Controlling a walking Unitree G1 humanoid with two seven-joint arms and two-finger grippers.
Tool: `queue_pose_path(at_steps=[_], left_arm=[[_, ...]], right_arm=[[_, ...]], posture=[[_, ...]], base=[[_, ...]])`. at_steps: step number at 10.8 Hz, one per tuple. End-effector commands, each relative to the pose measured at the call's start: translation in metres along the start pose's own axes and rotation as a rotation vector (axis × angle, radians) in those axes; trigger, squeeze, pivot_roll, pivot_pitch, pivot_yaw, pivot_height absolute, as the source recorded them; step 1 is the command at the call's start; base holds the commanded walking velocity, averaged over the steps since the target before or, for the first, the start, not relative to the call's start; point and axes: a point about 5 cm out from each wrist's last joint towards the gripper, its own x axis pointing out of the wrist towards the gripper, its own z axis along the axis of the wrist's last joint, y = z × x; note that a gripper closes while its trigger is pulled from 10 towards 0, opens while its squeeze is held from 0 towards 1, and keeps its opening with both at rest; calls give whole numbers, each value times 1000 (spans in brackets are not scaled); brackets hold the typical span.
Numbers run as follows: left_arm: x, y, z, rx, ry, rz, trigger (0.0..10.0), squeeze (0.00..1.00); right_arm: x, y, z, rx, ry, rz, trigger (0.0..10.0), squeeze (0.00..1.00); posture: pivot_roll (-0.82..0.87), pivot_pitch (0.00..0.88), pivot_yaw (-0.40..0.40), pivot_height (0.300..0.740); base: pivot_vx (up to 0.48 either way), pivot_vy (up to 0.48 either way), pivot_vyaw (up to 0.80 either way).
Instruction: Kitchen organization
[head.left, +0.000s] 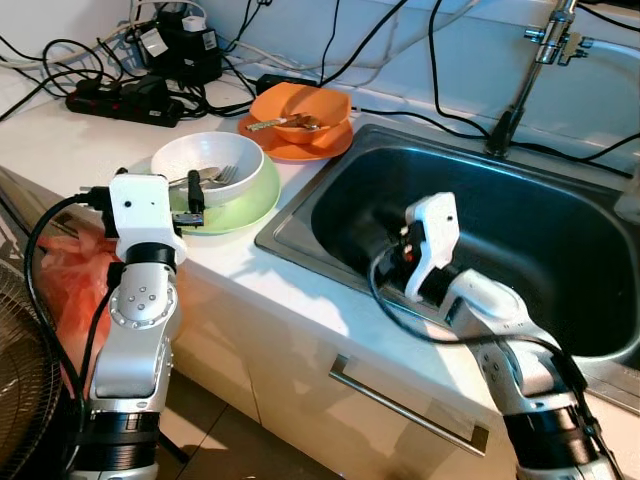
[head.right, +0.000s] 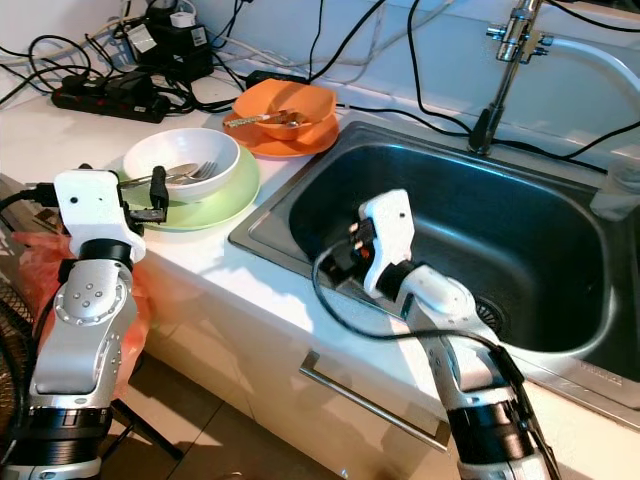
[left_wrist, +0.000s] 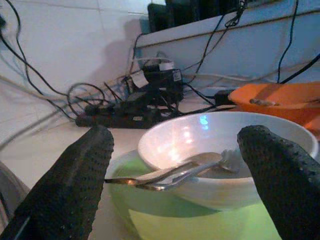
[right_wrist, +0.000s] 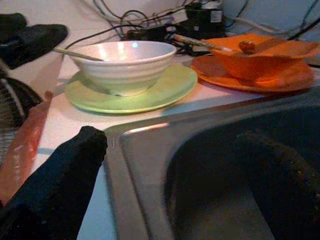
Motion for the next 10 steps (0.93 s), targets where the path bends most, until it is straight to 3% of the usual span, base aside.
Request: queue_pose_path(at_steps=[1,2,4,10], left_arm=[[2,-2,-2,-22,13,-11,10000,122],[3,-7,-5,-39,24,-32,10000,114],[8,-17,-5,-63,22,-74,10000,0],[13,-13,-10,-70,35,-82,10000,0]], right_arm=[[-1,3,6,-5,-12,34,10000,1000],[-1,5,9,-7,-16,48,10000,1000],[-4,17,20,-6,-32,152,10000,1000],[-6,17,16,-12,-14,128,10000,1000]], posture=[[30,0,-6,740],[30,0,-6,740],[20,0,-4,740],[17,0,1,740]], base=[[0,0,0],[0,0,0],[0,0,0],[0,0,0]])
